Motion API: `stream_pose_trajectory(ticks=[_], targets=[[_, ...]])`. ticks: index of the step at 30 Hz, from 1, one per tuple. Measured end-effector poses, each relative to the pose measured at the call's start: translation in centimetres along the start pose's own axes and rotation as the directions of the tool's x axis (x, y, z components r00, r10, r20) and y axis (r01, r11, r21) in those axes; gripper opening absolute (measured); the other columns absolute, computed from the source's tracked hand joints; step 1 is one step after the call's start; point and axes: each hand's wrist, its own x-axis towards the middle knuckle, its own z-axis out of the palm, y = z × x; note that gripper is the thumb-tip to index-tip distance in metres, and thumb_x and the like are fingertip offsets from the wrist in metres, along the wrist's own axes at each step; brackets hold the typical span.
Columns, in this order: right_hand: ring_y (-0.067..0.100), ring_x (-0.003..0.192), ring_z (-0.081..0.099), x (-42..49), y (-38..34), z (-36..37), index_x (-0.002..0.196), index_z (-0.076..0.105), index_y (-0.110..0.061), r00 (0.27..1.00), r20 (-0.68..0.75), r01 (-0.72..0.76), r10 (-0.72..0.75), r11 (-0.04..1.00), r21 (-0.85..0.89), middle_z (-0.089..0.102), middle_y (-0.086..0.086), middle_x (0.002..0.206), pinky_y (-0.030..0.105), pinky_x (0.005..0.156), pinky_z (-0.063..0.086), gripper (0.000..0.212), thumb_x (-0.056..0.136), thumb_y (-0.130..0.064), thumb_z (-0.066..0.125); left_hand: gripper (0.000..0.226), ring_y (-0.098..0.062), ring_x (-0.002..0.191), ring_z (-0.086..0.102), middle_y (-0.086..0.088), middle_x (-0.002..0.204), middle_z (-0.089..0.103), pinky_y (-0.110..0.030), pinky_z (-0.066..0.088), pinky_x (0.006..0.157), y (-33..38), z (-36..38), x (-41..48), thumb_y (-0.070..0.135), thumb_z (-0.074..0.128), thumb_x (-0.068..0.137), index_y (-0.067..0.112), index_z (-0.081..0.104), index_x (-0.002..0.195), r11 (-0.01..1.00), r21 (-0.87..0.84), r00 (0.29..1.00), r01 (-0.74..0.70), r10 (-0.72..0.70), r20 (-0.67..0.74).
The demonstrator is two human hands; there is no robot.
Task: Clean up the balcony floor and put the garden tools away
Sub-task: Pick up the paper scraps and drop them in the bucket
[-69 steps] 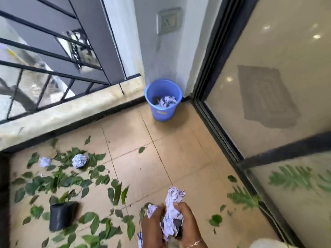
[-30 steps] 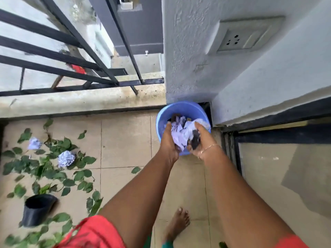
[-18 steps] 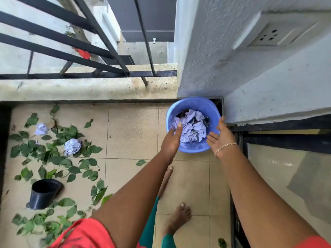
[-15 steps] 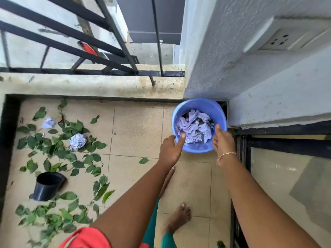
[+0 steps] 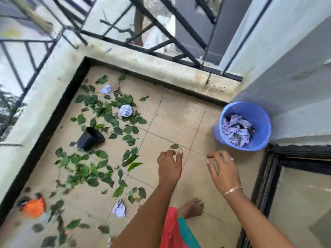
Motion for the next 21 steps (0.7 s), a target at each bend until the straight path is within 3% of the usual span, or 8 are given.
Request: stream_pose_trajectory(ticks=[6, 9, 14, 17, 21], targets=[[0.032, 0.074, 0.062, -4.3, -5.2, 6.1, 0.084, 0.066, -0.012, 0.981, 0.176, 0.098, -0.082, 0.991, -0.088, 0.06, 0.01, 0.083, 0.033, 0.072, 0.032, 0.035, 0.083, -0.035, 0.039, 0.041, -0.032, 0.116, 0.047, -0.019, 0.114, 0.059, -0.033, 0.031, 0.095, -10.1, -5.0, -2.6, 0.039, 0.044, 0.097, 0.005, 0.062, 0.11, 0.987, -0.096, 0.989, 0.127, -0.133, -0.062], [0.031, 0.077, 0.061, -6.7, -8.8, 9.6, 0.087, 0.067, -0.012, 0.97, 0.23, 0.1, -0.075, 0.99, -0.098, 0.059, 0.008, 0.086, 0.032, 0.07, 0.044, 0.04, 0.084, -0.038, 0.037, 0.054, -0.035, 0.11, 0.052, -0.022, 0.104, 0.061, -0.036, 0.037, 0.092, -15.5, -7.7, -3.6, 0.052, 0.037, 0.094, 0.006, 0.063, 0.105, 0.971, -0.163, 0.982, 0.174, -0.184, -0.046], [0.025, 0.085, 0.058, -10.8, -15.7, 17.1, 0.098, 0.066, -0.01, 0.969, 0.245, -0.006, 0.014, 0.999, -0.034, 0.058, 0.008, 0.095, 0.028, 0.072, 0.041, 0.031, 0.086, -0.03, 0.047, 0.041, -0.033, 0.107, 0.05, -0.019, 0.104, 0.06, -0.031, 0.034, 0.081, -26.0, -12.3, -5.2, 0.037, 0.042, 0.098, 0.002, 0.064, 0.101, 0.976, -0.14, 0.985, 0.169, -0.17, 0.004], [0.026, 0.089, 0.057, -13.6, -18.6, 22.6, 0.1, 0.065, -0.009, 0.956, 0.286, -0.067, 0.064, 0.998, 0.0, 0.057, 0.009, 0.097, 0.032, 0.077, 0.044, 0.029, 0.087, -0.028, 0.048, 0.033, -0.029, 0.11, 0.049, -0.017, 0.109, 0.059, -0.03, 0.035, 0.085, -32.6, -14.2, -6.0, 0.031, 0.047, 0.097, 0.004, 0.063, 0.106, 0.974, -0.156, 0.986, 0.166, -0.162, 0.035], [0.026, 0.086, 0.058, -17.2, -21.1, 28.7, 0.098, 0.065, -0.006, 0.942, 0.283, -0.192, 0.18, 0.981, 0.017, 0.058, 0.012, 0.096, 0.03, 0.076, 0.043, 0.013, 0.087, -0.009, 0.059, 0.024, -0.03, 0.106, 0.053, -0.017, 0.107, 0.061, -0.029, 0.034, 0.082, -39.9, -14.9, -6.3, 0.022, 0.056, 0.094, 0.003, 0.063, 0.106, 0.96, -0.215, 0.982, 0.178, -0.159, 0.1]])
